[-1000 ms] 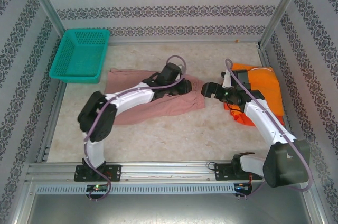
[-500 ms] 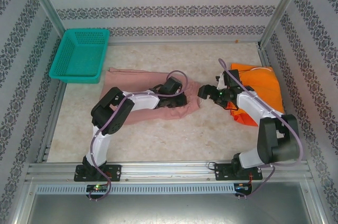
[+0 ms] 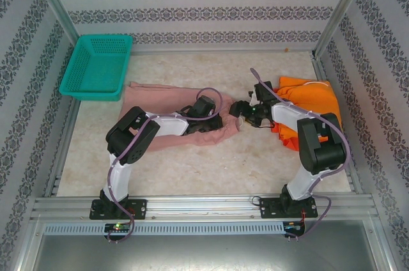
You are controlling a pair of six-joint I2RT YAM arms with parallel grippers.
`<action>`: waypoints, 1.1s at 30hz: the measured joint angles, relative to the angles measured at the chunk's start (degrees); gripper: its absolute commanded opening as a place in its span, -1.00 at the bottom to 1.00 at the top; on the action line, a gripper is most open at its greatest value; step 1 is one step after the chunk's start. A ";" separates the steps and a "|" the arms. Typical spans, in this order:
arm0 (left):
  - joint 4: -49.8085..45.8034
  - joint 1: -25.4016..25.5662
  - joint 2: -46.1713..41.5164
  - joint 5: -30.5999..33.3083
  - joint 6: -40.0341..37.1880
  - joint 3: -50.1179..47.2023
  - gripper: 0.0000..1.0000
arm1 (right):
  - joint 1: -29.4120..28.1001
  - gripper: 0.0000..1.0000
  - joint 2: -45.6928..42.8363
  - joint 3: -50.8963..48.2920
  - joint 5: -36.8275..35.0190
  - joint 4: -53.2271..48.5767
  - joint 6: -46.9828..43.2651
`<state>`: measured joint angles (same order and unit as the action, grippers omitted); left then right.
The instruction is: Fold and stack the shorts
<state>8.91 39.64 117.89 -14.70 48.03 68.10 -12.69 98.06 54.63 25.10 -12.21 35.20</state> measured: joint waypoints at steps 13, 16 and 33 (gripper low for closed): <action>0.22 -0.02 0.00 0.11 0.13 -0.13 -0.82 | -2.21 0.43 4.11 1.20 -0.20 2.10 2.47; 0.55 -0.02 0.00 0.11 0.28 -0.28 -0.82 | -2.21 0.33 4.11 1.25 -0.20 2.25 2.56; 0.57 -0.50 -1.62 1.09 0.28 -1.38 -0.58 | -3.61 -0.94 6.64 2.56 -0.42 4.24 3.21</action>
<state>9.47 39.13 116.27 -13.61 48.31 66.72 -16.29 104.71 57.19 24.69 -7.97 38.41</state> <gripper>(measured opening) 0.155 0.069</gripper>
